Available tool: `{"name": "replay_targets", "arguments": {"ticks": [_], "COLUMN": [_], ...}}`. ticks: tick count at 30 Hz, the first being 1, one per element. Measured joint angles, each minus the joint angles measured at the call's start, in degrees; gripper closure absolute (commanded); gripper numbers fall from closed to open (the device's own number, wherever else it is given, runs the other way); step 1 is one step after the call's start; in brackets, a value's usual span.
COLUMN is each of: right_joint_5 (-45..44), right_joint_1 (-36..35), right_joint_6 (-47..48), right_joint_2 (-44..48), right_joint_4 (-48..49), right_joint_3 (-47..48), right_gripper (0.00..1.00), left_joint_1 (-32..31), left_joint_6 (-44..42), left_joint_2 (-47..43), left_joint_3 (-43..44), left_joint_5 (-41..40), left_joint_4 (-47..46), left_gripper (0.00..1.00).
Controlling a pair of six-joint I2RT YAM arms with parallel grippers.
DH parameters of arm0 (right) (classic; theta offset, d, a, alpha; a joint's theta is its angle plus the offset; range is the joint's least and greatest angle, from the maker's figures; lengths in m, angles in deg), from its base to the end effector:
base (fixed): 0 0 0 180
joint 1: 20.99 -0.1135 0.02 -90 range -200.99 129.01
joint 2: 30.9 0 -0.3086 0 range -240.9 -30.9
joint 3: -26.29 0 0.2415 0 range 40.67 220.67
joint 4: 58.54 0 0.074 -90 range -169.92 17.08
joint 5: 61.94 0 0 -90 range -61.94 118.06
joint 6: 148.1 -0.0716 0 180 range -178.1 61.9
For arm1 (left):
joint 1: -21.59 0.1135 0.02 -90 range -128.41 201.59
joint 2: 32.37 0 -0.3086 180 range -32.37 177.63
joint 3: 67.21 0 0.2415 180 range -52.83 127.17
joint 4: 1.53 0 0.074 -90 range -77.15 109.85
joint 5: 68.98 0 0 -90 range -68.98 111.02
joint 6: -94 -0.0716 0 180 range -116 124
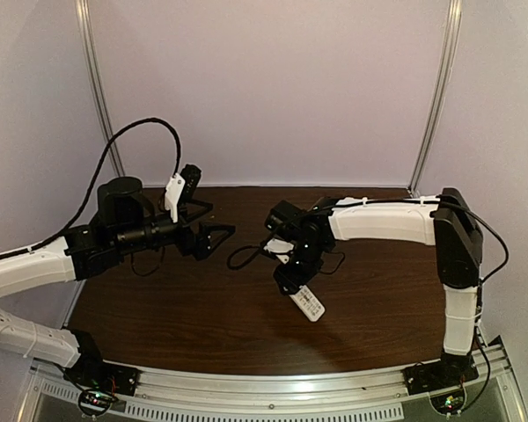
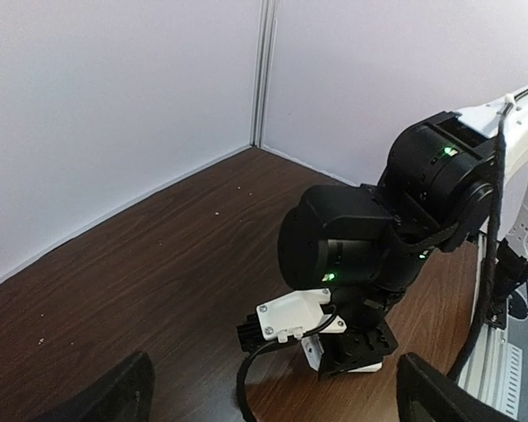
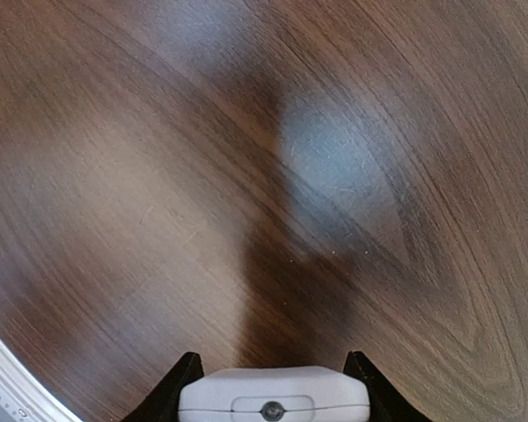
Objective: Load the batteries into the remote control
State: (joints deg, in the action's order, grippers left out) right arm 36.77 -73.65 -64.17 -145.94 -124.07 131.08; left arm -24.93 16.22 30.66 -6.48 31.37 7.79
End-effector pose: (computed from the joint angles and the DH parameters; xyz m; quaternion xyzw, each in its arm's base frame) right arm 0.2484 0.3435 0.2098 -0.3999 0.9051 0.1262 0.0706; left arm 0.1715 -0.1996 0.3498 0.2821 0.7208 -0.3696 0.5141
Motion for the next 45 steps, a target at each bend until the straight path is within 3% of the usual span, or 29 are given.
{"name": "replay_targets", "arguments": {"ticks": [12,26,34,38,45], "right_joint_5": [-1.7,-2.3,-2.5,-2.2,2.6], "right_joint_1": [-0.3,-0.4,-0.7,-0.7,1.0], "right_joint_6": [0.4,0.5,0.4,0.2,-1.8], "right_joint_2": [-7.7,-10.3,-10.3,-9.8,0.3], "right_joint_4": [-1.7,-0.5,1.3,3.3,11.1], "right_joint_3": [5.5,6.1,6.0,5.1,-3.4], "right_gripper": [0.61,0.41,0.21,0.03,0.0], "left_joint_1": [0.1,0.1,0.1,0.1,0.8], "left_joint_6": [0.2,0.1,0.2,0.5,2.5], "left_joint_2": [-0.7,-0.7,-0.7,-0.5,3.0], "left_joint_3": [-2.3,-2.9,-2.9,-2.5,5.6], "left_joint_5": [-1.2,-4.2,-4.9,-5.2,-3.3], "left_joint_4": [-0.5,-0.8,-0.6,1.0,7.0], "left_gripper": [0.03,0.03,0.03,0.03,0.03]}}
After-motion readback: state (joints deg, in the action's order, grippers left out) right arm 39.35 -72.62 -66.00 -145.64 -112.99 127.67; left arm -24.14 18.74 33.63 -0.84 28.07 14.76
